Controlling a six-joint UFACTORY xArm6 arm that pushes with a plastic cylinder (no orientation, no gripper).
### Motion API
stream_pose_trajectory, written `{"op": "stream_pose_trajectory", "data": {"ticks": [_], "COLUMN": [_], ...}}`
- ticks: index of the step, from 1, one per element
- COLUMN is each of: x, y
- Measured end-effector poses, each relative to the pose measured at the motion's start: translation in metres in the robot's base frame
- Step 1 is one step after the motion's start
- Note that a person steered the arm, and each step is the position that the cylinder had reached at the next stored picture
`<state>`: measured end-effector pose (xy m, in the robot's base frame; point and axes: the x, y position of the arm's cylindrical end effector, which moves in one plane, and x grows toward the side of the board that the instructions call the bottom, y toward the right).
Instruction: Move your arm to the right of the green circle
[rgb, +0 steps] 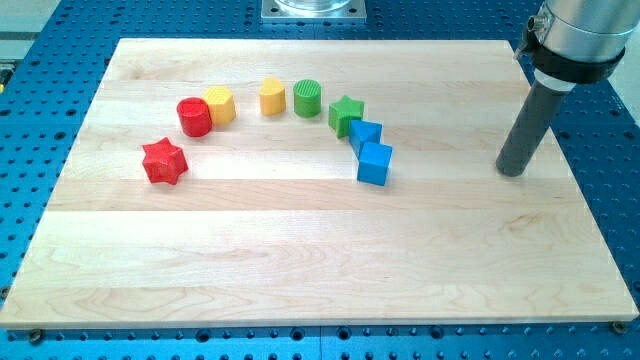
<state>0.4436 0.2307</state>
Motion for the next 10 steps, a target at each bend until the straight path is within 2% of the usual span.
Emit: {"op": "stream_pose_trajectory", "data": {"ticks": [3,4,5,8,9,10], "x": [-0.001,-0.001,-0.003,-0.007,-0.043,-0.119], "y": [0.000,-0.022,-0.074,-0.077,-0.064,-0.087]}}
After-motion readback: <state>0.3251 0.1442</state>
